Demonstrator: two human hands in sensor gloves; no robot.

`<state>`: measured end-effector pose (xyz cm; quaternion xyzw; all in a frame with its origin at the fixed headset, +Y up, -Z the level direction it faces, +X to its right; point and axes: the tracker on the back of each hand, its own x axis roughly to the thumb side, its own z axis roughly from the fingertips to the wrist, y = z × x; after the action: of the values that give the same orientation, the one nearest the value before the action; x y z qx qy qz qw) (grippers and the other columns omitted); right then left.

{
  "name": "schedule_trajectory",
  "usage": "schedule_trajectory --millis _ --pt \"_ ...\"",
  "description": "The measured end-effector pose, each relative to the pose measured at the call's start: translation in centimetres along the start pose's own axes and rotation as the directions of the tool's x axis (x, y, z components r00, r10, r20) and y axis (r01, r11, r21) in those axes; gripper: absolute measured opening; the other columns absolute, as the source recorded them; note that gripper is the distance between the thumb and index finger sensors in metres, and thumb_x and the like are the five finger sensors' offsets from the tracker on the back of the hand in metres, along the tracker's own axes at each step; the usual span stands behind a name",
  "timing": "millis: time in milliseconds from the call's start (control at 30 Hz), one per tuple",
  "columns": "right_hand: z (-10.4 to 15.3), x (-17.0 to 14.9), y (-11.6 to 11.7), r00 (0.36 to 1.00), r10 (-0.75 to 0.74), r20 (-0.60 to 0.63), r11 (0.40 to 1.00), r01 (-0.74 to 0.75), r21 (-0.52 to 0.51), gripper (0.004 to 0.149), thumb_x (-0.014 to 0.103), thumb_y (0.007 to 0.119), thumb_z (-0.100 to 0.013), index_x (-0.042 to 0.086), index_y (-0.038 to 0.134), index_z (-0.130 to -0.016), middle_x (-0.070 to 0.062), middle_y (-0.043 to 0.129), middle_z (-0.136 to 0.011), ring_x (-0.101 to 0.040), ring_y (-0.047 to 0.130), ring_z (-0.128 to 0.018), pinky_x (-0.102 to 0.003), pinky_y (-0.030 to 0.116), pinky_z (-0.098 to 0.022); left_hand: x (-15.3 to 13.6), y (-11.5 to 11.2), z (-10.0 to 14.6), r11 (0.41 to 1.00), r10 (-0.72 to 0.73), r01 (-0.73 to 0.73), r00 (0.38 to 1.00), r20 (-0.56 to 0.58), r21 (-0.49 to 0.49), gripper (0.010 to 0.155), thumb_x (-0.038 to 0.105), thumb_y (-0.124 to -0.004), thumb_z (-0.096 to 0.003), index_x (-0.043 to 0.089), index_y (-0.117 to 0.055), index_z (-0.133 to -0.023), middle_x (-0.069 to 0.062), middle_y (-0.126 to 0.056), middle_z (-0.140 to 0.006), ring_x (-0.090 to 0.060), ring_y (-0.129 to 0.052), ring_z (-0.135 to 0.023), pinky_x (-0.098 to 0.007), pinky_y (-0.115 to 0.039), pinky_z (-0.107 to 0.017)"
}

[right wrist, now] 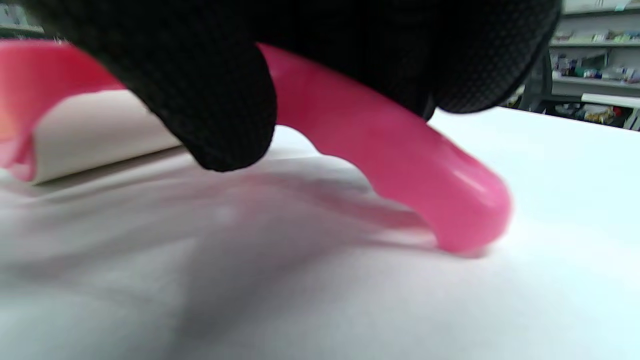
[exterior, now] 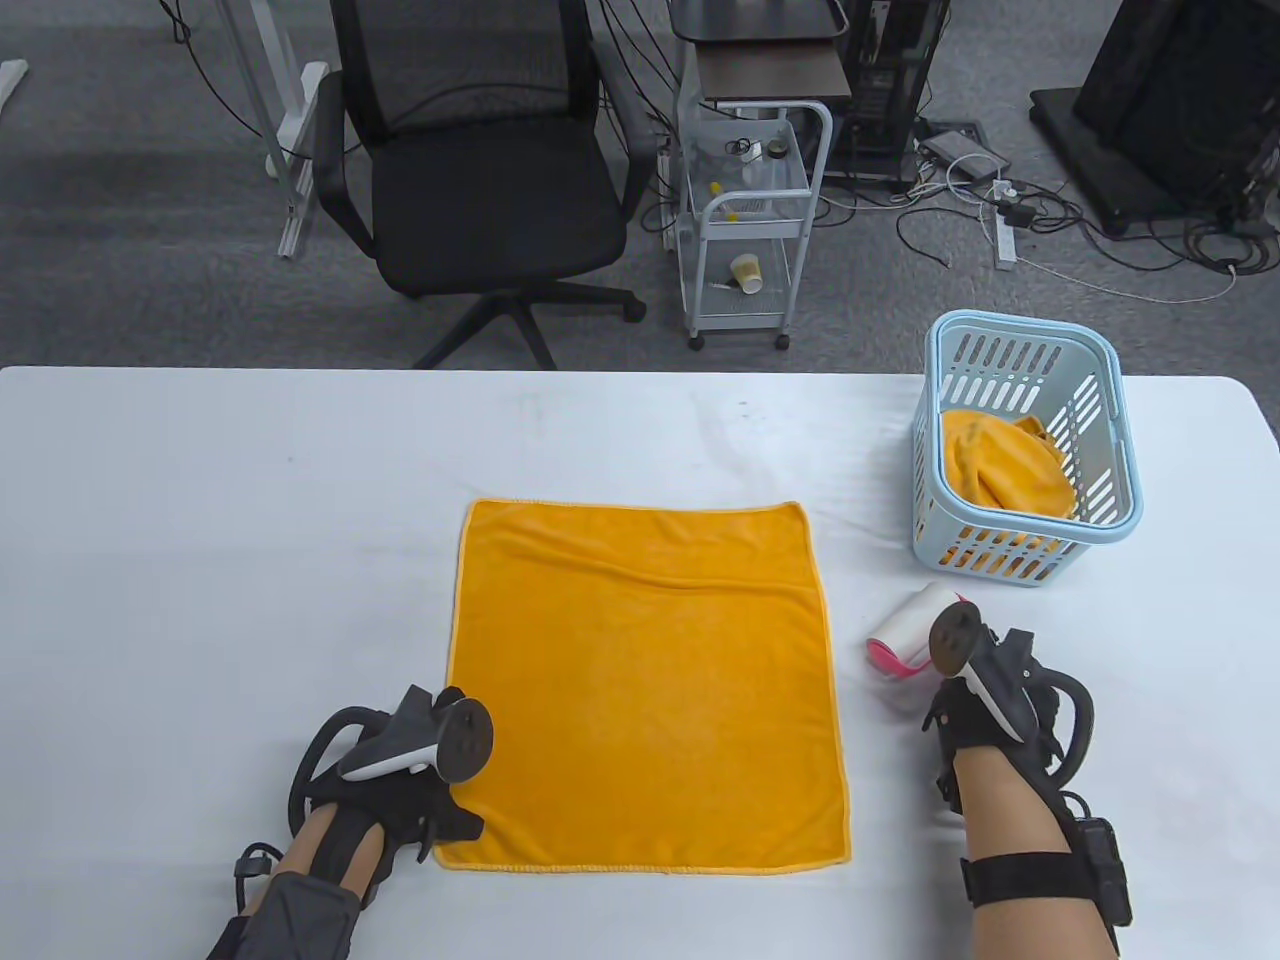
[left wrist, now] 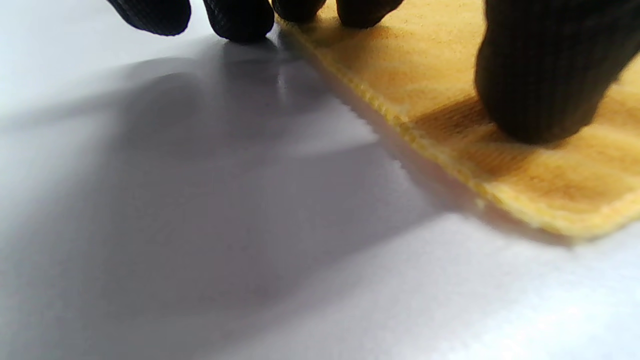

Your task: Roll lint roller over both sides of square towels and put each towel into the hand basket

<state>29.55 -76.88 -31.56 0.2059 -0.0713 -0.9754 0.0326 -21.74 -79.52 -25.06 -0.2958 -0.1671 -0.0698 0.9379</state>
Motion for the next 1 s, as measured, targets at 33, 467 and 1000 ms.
schedule_trajectory --millis 33,467,1000 --pt "0.2 0.0 -0.5 1.0 0.005 0.003 1.0 -0.005 0.009 0.074 0.03 0.097 -0.047 0.002 0.063 -0.106 -0.026 0.076 -0.097 -0.053 0.082 -0.085 -0.066 0.073 -0.055 0.0 0.0 0.0 1.0 -0.001 0.001 1.0 0.0 0.0 0.097 0.066 -0.088 -0.0338 0.027 -0.04 -0.109 -0.013 -0.027 -0.122 -0.048 -0.045 -0.111 -0.072 -0.047 -0.074" --pt "7.3 14.4 -9.6 0.82 -0.049 0.57 0.992 0.105 -0.067 0.101 0.057 0.092 -0.046 0.011 0.035 -0.115 -0.029 0.041 -0.113 -0.06 0.054 -0.099 -0.072 0.061 -0.062 0.1 0.1 -0.1 1.0 -0.003 0.003 1.0 0.001 0.001 0.097 0.065 -0.088 -0.0336 0.026 -0.042 -0.109 -0.013 -0.029 -0.122 -0.049 -0.046 -0.111 -0.072 -0.048 -0.073" --pt "9.0 28.1 -3.0 0.653 -0.018 0.757 0.935 -0.257 0.243 0.112 0.058 0.092 -0.044 0.012 0.017 -0.114 -0.03 0.02 -0.114 -0.063 0.037 -0.102 -0.077 0.055 -0.063 -0.1 0.1 -0.1 1.0 0.019 -0.019 1.0 0.012 0.004 0.097 0.065 -0.088 -0.0337 0.026 -0.043 -0.109 -0.014 -0.029 -0.122 -0.05 -0.047 -0.111 -0.072 -0.048 -0.073"
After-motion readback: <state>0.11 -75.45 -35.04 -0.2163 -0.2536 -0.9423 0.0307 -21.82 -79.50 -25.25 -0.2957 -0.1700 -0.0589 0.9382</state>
